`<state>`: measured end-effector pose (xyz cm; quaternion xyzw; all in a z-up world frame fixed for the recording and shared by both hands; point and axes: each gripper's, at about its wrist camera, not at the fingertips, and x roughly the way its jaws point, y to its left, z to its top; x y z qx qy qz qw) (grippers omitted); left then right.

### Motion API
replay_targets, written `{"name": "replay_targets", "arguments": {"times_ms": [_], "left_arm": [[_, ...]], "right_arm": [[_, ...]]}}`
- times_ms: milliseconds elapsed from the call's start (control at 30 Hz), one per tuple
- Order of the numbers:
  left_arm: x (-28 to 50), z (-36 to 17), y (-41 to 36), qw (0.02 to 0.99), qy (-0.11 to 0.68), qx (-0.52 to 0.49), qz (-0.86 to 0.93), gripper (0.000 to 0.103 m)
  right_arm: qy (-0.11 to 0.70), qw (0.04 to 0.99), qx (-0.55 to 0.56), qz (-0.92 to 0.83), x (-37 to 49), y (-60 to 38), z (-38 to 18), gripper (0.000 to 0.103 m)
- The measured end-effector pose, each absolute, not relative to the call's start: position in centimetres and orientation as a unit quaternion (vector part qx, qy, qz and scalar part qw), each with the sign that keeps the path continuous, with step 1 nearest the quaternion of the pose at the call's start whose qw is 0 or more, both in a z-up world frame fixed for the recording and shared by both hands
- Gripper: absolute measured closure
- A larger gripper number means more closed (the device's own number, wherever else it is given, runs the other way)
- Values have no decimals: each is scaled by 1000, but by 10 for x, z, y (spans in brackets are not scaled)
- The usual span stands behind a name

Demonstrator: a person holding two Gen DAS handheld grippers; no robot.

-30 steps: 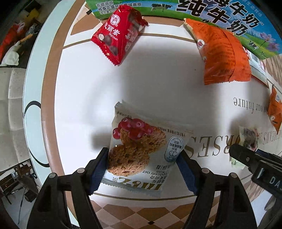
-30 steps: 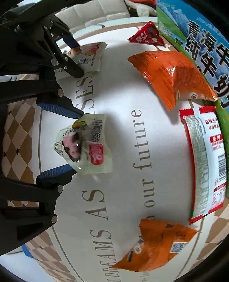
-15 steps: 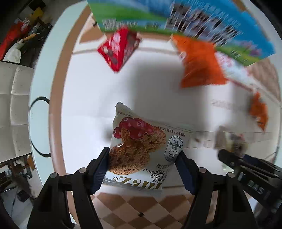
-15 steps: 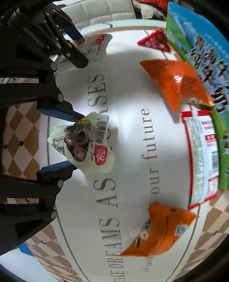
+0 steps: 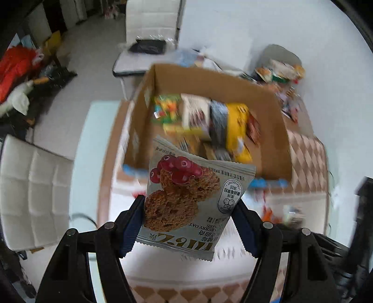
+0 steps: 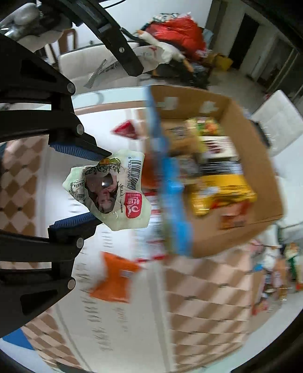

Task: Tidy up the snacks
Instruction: 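Carry both packs into the box and open both tools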

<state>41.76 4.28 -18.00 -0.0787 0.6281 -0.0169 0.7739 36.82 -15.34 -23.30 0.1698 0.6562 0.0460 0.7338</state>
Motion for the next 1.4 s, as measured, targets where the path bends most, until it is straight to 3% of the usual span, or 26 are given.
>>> {"name": "replay_targets", "arguments": {"times_ms": [167,300,867,967,1000,1033,1067,1100,1200,1400], "left_arm": [[484,-209,52,752,656,-55,9,32],[520,-243,58,725,687,-55,22,32],[543,-315,61,672,738,-44,37,32],[543,-327,59,658,751,-47,33,32],[543,-331,57,655,754,-46,30,32],[542,-333,58,653,755,-44,32,31],[542,-334,58,654,755,-46,35,31],[543,-334,58,655,753,-48,34,29],[544,-330,57,665,745,-47,31,21],[542,-325,52,671,740,-50,28,20]], "right_arm": [[648,745,158,24,438,-163,-231,57],[661,737,143,2,483,-166,-260,56],[713,688,130,-9,520,-165,-349,55],[729,671,135,5,521,-163,-357,52],[734,666,130,7,522,-162,-360,46],[735,667,120,6,522,-160,-361,39],[734,669,116,6,522,-159,-361,21],[732,672,116,8,523,-159,-361,13],[733,671,113,13,524,-158,-360,13],[728,677,104,16,522,-156,-354,13]]}}
